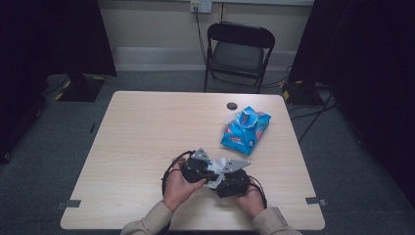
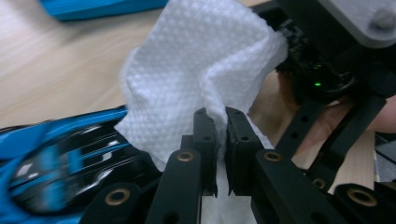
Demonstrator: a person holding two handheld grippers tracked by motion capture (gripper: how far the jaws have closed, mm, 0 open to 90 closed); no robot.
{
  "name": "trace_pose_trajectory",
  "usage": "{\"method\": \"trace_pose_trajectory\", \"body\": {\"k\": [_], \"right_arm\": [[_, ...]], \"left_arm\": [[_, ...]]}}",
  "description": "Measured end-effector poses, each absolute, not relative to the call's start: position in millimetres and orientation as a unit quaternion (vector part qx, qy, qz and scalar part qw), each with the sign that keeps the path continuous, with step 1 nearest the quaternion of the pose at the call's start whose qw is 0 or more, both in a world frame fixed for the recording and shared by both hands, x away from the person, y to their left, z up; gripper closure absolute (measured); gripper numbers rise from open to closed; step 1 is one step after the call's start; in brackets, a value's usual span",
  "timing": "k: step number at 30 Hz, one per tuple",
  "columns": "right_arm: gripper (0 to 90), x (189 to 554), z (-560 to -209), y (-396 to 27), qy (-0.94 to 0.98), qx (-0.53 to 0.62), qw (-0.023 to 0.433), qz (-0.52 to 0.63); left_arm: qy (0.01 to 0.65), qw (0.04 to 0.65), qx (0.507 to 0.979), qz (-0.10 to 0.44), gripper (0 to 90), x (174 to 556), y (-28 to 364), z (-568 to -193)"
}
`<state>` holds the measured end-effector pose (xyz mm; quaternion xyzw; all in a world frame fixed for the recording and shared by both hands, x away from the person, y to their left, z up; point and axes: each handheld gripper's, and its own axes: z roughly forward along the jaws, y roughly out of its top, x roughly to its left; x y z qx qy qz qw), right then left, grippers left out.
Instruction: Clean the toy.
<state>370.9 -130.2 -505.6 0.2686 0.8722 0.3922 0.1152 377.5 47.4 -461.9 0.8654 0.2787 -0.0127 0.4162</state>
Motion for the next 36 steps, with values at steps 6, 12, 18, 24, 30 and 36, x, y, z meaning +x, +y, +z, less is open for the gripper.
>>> {"method": "trace_pose_trajectory", "body": {"k": [6,12,18,24,30,36], "right_arm": [[24.5,371,-506,-130,0.872,0.269,0.115,0.392],[24.5,371,-506,-130,0.872,0.269,0.115,0.392],[24.6,371,-506,-130,0.872,0.269,0.115,0.392],[24.6,371,-506,-130,0.872,0.268,0.115,0.392],[24.5,371,-506,-130,0.872,0.268,0.115,0.392],[24.6,371,-506,-130,0.872,0.268,0.115,0.392]], "left_arm": [[0.267,0.408,0.873,-0.007,84.3,378,40,-466],[0.249,0.405,0.88,0.008,84.2,376,39,-466],[0.253,0.4,0.881,0.01,84.1,378,47,-465],[0.271,0.413,0.869,0.0,84.0,382,60,-471],[0.27,0.408,0.872,0.004,84.1,383,62,-469],[0.285,0.404,0.869,0.013,84.1,387,73,-468]]}}
